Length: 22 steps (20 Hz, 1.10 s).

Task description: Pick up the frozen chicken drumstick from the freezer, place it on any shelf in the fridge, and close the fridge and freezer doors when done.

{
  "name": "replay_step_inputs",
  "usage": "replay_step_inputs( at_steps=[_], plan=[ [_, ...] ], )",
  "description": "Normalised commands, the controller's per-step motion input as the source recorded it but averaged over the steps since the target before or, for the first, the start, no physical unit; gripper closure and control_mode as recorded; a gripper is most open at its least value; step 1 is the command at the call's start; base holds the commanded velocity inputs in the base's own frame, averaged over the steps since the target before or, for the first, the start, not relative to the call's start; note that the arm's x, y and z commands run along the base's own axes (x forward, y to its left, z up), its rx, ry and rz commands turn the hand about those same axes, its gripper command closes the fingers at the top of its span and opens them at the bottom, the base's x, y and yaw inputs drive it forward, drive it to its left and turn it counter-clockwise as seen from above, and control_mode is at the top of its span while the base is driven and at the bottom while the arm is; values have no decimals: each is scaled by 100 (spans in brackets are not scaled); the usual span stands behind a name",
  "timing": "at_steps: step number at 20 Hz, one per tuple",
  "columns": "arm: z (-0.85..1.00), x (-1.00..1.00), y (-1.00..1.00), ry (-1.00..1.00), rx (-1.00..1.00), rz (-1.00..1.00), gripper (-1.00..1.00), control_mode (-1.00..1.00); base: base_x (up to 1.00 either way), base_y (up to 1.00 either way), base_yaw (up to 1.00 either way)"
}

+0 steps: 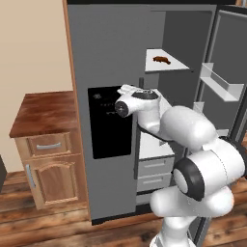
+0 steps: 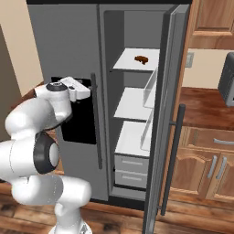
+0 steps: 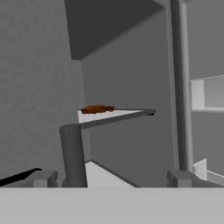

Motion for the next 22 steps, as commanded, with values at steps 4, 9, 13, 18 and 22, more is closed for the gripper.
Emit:
replay_step_inputs(
  at_steps=[4,9,13,18,22],
  plan=[
    [82,-100,-19,-1,3,0,-100,-100,0,0,0],
    [86,-100,-36,0,4,0,-100,-100,0,0,0],
    [73,-100,-52,5,3,1,-100,-100,0,0,0],
    [47,-100,-81,5,2,7,-100,-100,0,0,0],
    [8,-100,-99,5,2,19,-100,-100,0,0,0]
  ],
)
